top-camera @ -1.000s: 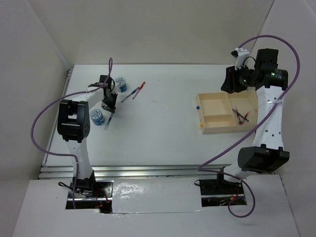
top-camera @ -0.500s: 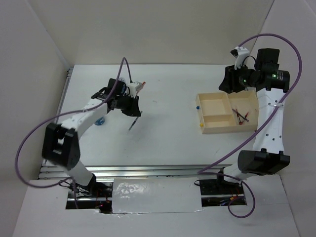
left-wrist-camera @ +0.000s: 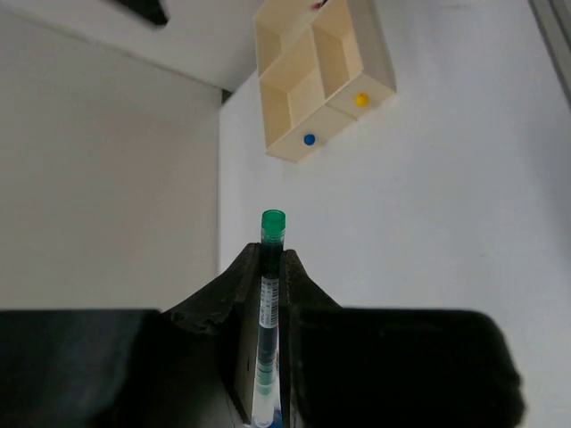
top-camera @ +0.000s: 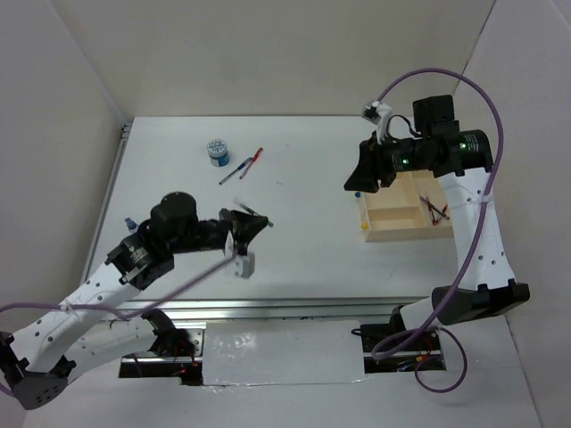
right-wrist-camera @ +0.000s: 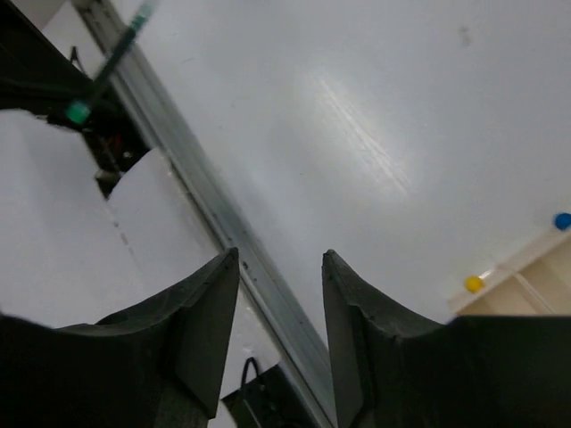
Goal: Sort the stationery into containers
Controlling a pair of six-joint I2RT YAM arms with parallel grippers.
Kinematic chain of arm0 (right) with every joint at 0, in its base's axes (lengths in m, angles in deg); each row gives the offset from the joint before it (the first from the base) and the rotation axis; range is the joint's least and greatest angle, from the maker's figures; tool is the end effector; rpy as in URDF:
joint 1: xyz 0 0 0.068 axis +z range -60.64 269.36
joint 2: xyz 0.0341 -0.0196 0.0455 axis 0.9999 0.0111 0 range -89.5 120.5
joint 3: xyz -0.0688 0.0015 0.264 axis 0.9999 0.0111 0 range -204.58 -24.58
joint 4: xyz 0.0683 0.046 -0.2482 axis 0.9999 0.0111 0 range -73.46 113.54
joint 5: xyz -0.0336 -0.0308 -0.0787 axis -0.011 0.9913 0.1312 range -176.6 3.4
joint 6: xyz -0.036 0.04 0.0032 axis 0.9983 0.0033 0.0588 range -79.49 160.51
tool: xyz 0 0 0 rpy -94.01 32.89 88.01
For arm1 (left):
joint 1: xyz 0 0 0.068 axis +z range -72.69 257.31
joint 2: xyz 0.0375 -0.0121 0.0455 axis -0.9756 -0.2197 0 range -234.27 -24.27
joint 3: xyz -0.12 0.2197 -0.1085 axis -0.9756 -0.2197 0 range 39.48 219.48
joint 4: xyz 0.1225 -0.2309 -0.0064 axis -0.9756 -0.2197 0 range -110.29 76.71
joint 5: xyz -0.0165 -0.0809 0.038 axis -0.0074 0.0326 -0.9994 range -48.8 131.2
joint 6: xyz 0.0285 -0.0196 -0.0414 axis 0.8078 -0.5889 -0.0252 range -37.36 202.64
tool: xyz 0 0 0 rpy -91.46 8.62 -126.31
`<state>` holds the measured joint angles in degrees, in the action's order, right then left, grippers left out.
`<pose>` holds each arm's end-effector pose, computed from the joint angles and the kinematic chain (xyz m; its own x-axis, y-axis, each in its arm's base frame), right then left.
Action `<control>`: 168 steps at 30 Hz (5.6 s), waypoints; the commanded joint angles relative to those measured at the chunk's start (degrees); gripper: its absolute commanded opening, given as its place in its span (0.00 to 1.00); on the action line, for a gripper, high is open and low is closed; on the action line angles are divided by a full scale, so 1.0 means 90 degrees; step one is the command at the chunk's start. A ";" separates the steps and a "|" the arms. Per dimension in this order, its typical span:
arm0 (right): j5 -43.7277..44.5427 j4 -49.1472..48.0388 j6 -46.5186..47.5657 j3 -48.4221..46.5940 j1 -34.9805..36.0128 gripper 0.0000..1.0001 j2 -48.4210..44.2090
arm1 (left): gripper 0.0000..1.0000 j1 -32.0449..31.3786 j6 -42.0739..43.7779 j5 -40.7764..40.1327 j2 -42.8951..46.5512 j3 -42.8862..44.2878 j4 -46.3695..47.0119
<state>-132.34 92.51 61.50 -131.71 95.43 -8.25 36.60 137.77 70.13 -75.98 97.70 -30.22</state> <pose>0.2336 0.0505 0.4595 -0.5220 -0.3069 -0.7959 -0.7687 0.5736 0.2830 0.1378 -0.1412 0.3891 0.6859 0.3571 -0.6341 0.6450 0.1052 0.7569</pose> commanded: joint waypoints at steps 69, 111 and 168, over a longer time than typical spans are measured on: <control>-0.0876 -0.1488 -0.2208 -0.1065 0.3691 0.00 0.1656 | 0.85 -0.2127 0.5720 -0.1388 0.1321 -0.2474 0.3502; 0.5990 -0.1985 0.0587 -0.0177 -0.2705 0.17 0.3852 | 0.99 0.3302 -0.6292 -0.2130 -0.2965 0.2057 -0.1401; 0.2426 -0.0326 0.0119 -0.0498 -0.1739 0.51 0.1255 | 0.15 0.3654 -0.4670 -0.1778 -0.8338 0.4433 -0.1859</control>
<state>-108.51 86.89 62.84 -132.08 78.09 3.84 70.02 95.79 53.12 -154.07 142.68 -43.14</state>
